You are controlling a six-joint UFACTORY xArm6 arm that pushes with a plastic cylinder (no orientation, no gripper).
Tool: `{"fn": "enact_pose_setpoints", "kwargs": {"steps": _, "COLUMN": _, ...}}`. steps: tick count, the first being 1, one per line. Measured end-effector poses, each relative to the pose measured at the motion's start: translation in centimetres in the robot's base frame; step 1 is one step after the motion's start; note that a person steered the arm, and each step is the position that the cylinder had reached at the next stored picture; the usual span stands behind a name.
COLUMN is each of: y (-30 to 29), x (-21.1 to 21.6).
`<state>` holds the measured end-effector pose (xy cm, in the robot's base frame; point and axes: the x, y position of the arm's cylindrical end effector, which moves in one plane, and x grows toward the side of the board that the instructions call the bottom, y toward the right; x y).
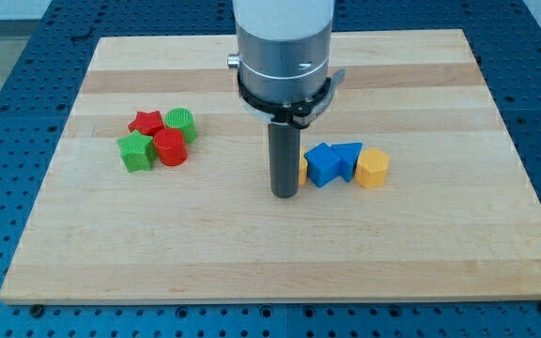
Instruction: Move the group of blocks down a bit
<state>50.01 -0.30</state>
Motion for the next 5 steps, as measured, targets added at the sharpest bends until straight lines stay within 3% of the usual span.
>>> {"fn": "enact_pose_setpoints", "kwargs": {"steps": 2, "y": -7.7, "x": 0.7}}
{"fn": "enact_pose_setpoints", "kwargs": {"steps": 5, "y": -7.6, "x": -9.0}}
